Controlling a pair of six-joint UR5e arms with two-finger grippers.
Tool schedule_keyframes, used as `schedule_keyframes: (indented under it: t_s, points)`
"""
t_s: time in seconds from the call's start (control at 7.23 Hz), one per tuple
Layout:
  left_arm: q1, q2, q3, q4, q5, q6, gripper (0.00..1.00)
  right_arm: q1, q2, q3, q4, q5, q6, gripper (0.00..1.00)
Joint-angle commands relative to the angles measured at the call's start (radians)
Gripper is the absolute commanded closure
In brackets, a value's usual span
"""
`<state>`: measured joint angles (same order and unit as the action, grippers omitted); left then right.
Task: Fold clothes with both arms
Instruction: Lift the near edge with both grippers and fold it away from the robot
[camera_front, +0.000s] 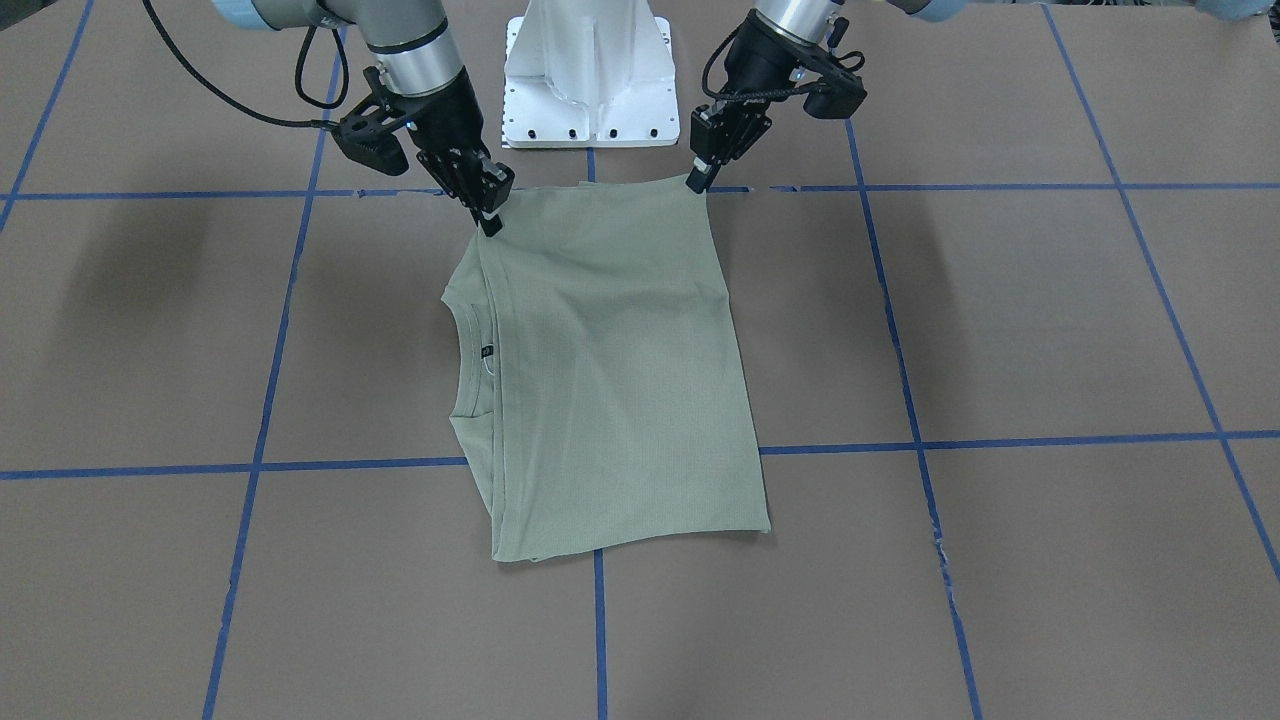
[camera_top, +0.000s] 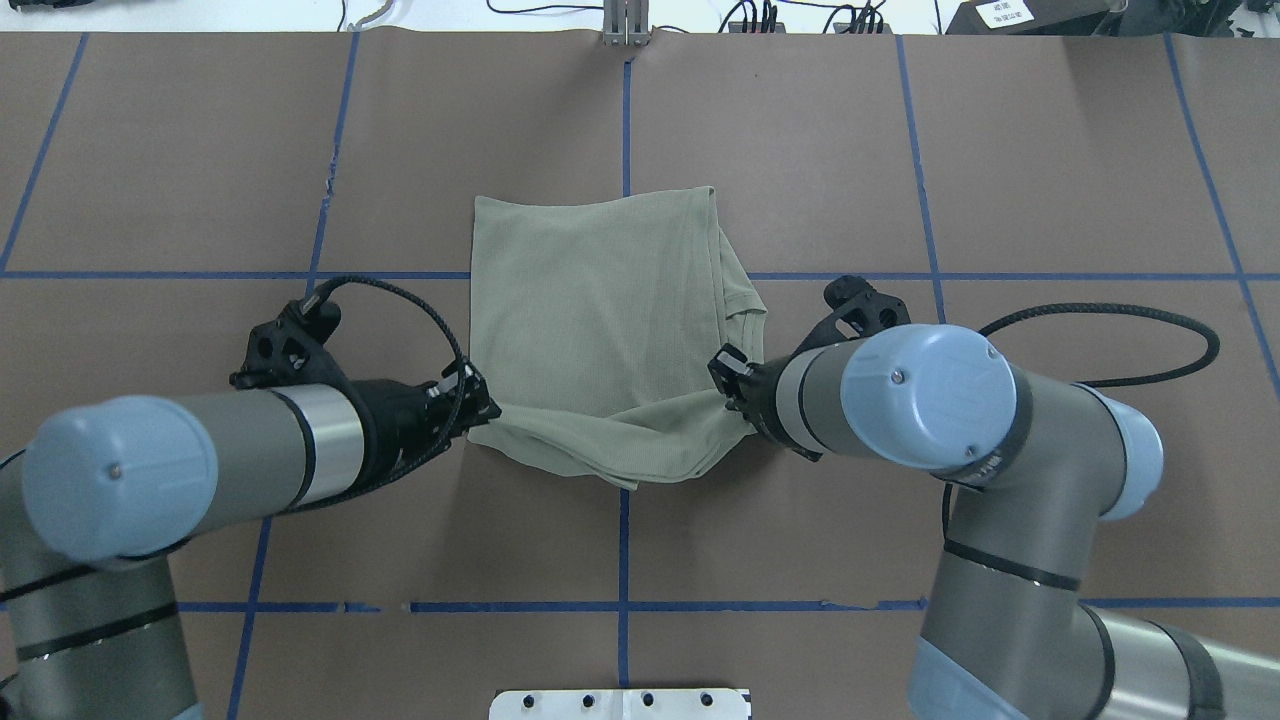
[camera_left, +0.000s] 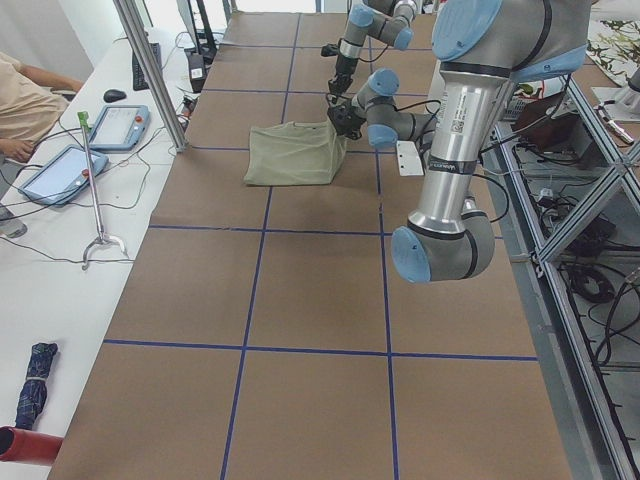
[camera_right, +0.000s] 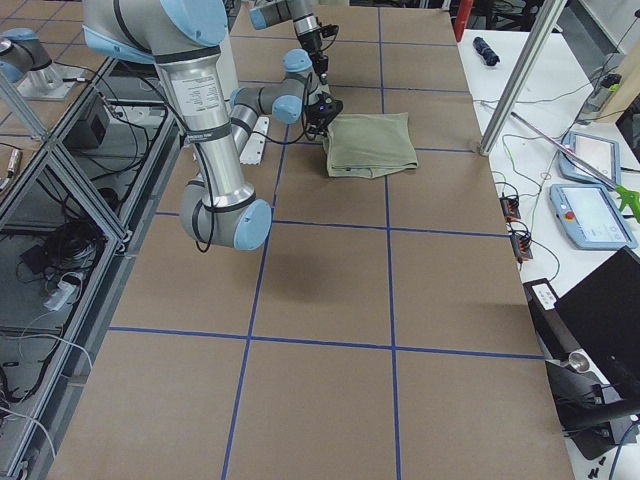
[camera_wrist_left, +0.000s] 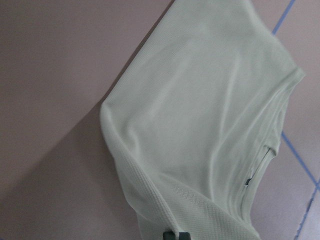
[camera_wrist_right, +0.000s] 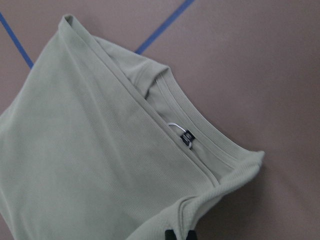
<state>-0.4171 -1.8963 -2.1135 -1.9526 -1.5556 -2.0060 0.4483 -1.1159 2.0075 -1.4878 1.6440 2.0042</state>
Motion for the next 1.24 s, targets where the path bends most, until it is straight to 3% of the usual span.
schedule_keyframes:
  t_s: [0.0, 0.14, 0.41, 0.69, 0.83, 0.97, 1.11]
  points:
    - [-0.109, -0.066, 0.113, 0.015, -0.027, 0.100, 1.00, 0.111, 0.126, -0.209, 0.001, 0.049, -0.059, 1.00]
    - [-0.161, -0.101, 0.174, 0.009, -0.029, 0.142, 1.00, 0.172, 0.225, -0.340, 0.003, 0.119, -0.085, 1.00]
    - [-0.238, -0.179, 0.316, -0.006, -0.030, 0.209, 1.00, 0.245, 0.289, -0.551, 0.190, 0.157, -0.104, 1.00]
    - [-0.281, -0.216, 0.499, -0.173, -0.029, 0.260, 1.00, 0.266, 0.338, -0.660, 0.228, 0.185, -0.133, 1.00]
    - [-0.302, -0.262, 0.606, -0.213, -0.027, 0.292, 0.97, 0.276, 0.350, -0.720, 0.259, 0.185, -0.187, 0.12]
    - [-0.349, -0.326, 0.730, -0.239, -0.029, 0.373, 0.52, 0.303, 0.396, -0.804, 0.274, 0.198, -0.294, 0.00]
    - [-0.397, -0.329, 0.792, -0.314, -0.029, 0.430, 0.42, 0.369, 0.427, -0.855, 0.274, 0.279, -0.471, 0.00]
